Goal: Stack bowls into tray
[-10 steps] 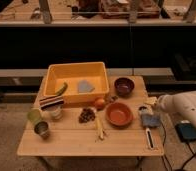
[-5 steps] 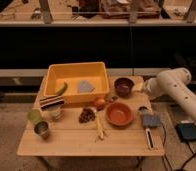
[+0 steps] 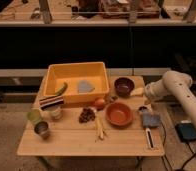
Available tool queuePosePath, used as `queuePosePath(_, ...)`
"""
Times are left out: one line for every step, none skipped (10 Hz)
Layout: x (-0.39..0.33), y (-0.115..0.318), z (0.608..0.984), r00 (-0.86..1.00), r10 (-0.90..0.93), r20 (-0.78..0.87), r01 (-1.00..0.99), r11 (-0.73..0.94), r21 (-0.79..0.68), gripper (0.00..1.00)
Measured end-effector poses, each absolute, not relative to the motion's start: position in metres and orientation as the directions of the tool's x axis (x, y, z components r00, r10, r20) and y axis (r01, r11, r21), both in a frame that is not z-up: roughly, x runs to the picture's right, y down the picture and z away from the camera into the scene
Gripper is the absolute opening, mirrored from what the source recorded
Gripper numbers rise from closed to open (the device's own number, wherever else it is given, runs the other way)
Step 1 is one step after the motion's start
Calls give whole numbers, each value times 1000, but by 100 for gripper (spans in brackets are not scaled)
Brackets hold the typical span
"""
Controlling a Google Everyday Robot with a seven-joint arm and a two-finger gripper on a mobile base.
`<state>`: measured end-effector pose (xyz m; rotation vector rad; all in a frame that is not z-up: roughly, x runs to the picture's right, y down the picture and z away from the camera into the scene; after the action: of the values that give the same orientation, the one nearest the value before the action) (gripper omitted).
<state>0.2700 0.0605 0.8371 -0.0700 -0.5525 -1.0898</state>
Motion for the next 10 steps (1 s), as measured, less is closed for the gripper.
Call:
queuePosePath(268, 63, 831, 333, -830, 448, 857, 464, 225, 66)
queuePosePath(266, 67, 822, 321, -838, 440, 858, 455, 239, 66)
queuePosePath(261, 72, 818, 307, -843, 441, 859, 444, 253, 66)
queuePosePath(256, 79, 816, 291, -847, 445, 862, 434, 263, 66)
queuePosePath(251, 85, 816, 278, -850, 447, 863, 425, 272, 66)
queuePosePath(244, 96, 816, 256, -856, 449, 872, 404, 275, 66)
queuePosePath(238, 108, 819, 240, -860, 451, 880, 389, 274, 66)
queuePosePath(234, 117, 822, 235, -859, 455, 882, 385, 271, 66)
queuePosePath(231, 128, 825, 238, -855, 460, 881, 390, 269, 66)
queuePosePath(230, 132, 826, 240, -853, 463, 880, 393, 267, 66)
